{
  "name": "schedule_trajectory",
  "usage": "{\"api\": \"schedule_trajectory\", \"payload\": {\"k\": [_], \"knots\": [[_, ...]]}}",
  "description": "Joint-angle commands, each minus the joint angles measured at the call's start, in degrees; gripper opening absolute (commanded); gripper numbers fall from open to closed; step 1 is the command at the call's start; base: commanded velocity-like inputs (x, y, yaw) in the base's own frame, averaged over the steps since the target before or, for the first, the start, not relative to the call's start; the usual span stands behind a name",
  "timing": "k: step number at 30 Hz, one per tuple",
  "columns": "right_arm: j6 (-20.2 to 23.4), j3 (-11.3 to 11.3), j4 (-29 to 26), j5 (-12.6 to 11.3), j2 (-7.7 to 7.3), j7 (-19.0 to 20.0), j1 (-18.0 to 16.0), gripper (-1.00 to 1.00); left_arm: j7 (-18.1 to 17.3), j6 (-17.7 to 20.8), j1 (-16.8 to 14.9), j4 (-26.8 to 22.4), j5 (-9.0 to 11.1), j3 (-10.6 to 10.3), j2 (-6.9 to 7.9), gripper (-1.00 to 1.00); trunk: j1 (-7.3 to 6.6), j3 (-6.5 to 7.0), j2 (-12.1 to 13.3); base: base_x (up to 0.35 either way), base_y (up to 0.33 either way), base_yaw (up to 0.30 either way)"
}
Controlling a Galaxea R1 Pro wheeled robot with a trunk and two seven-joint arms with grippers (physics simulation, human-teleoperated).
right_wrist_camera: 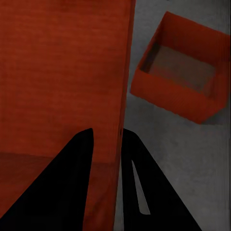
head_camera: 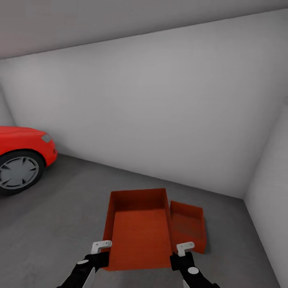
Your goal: Move the two storage containers from the living room to the garage. In the garage, place one container on the floor and stack the other container on top of it (either order is fine).
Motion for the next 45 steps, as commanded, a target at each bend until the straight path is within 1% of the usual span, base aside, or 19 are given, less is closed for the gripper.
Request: {"api": "schedule_trajectory", "payload": {"k": [1,45], "knots": [[-0.1,0.8,0.2,-0.4,1.46,4.9,0.0,-1.0,1.6,-4.4,0.0,-0.2,-1.0,0.4,-0.07,-1.0,0.05,-0.03,0.0,0.328,0.0,-0.285],[-0.1,0.8,0.2,-0.4,1.44,4.9,0.0,-1.0,1.6,-4.4,0.0,-0.2,-1.0,0.5,-0.08,-1.0,0.05,-0.03,0.0,0.328,0.0,-0.285]]}}
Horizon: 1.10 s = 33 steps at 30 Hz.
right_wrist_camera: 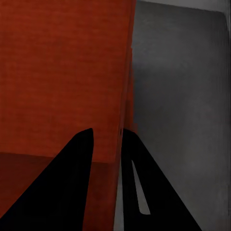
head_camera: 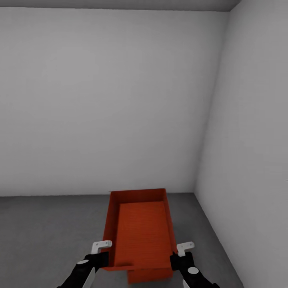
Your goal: Move the two storage containers from the living room to the garage. In the garage, place one container on the floor and stack the other container on top of it (either order is fine).
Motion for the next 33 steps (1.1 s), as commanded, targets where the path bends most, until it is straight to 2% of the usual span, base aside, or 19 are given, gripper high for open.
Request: {"api": "schedule_trajectory", "payload": {"k": [1,6,24,33], "knots": [[-0.1,0.8,0.2,-0.3,1.43,4.9,0.0,-1.0,1.6,-4.4,0.0,-0.2,-1.0,0.5,-0.07,-1.0,0.05,-0.03,0.0,0.328,0.0,-0.274],[-0.1,0.8,0.2,-0.3,1.44,4.9,0.0,-1.0,1.6,-4.6,0.0,-0.3,-0.9,0.5,-0.06,-1.0,0.05,-0.03,0.0,0.213,0.0,-0.042],[-0.2,0.7,0.2,-0.3,1.46,4.8,0.0,-1.0,1.5,-4.5,0.0,-0.2,-0.9,0.5,-0.05,-1.0,0.05,-0.03,0.0,0.013,0.0,0.001],[-0.2,0.8,0.2,-0.3,1.46,4.8,0.0,-1.0,1.6,-4.4,0.0,-0.2,-0.9,0.5,-0.06,-1.0,0.05,-0.03,0.0,0.267,-0.104,0.228]]}}
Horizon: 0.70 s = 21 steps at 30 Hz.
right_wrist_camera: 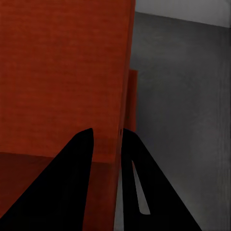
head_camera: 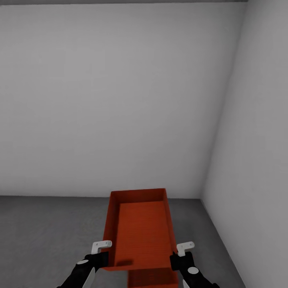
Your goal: Move the two storage containers from the living room to the garage. In the garage, place one container on the floor and stack the other container on top of it (either order is fine).
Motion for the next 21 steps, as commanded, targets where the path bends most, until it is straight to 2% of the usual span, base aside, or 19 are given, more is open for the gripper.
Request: {"api": "schedule_trajectory", "payload": {"k": [1,5,14,21], "knots": [[-0.1,0.7,0.1,-0.3,1.43,4.9,0.0,-1.0,1.6,-4.2,0.0,-0.2,-1.0,0.5,-0.1,-1.0,0.05,-0.03,0.0,0.315,-0.172,0.276],[-0.1,0.8,0.2,-0.3,1.41,4.9,0.0,-1.0,1.6,-4.2,0.0,-0.2,-1.0,0.5,-0.1,-1.0,0.05,-0.03,0.0,0.316,-0.178,0.176],[-0.1,0.7,0.2,-0.3,1.43,4.9,0.0,-1.0,1.6,-4.4,0.0,-0.2,-1.0,0.5,-0.1,-1.0,0.05,-0.03,0.0,0.251,-0.169,0.015],[0.0,0.7,0.2,-0.3,1.45,4.9,0.0,-1.0,1.5,-4.4,0.0,-0.2,-1.0,0.5,-0.1,-1.0,0.05,-0.03,0.0,0.014,-0.009,-0.238]]}}
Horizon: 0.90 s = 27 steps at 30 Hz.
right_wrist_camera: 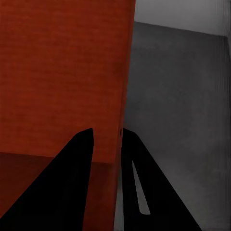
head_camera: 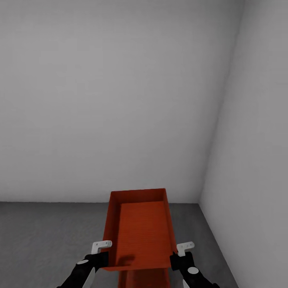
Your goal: Move the two storage containers from the living room to the garage. In the garage, place one container on the floor and stack the other container on top of it (either order is fine).
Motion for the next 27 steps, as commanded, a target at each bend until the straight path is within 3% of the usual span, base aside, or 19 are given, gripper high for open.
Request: {"api": "schedule_trajectory", "payload": {"k": [1,7,16,27], "knots": [[-0.1,0.8,0.2,-0.3,1.46,4.9,0.0,-1.0,1.5,-4.6,0.0,-0.2,-1.0,0.5,-0.08,-1.0,0.02,-0.03,-0.1,0.001,-0.001,-0.277],[-0.1,0.8,0.2,-0.3,1.46,4.9,0.0,-1.0,1.5,-4.6,0.0,-0.2,-1.0,0.5,-0.08,-1.0,0.02,-0.03,-0.1,0.012,0.021,-0.212],[-0.1,0.8,0.2,-0.3,1.45,4.9,0.0,-1.0,1.5,-4.5,0.0,-0.2,-1.0,0.5,0.01,-1.0,0.02,-0.03,-0.1,0.111,0.189,-0.012],[-0.1,0.8,0.2,-0.3,1.46,4.9,0.0,-1.0,1.5,-4.5,0.0,-0.2,-1.0,0.5,-0.04,-1.0,0.02,-0.03,-0.1,0.016,0.01,0.0]]}}
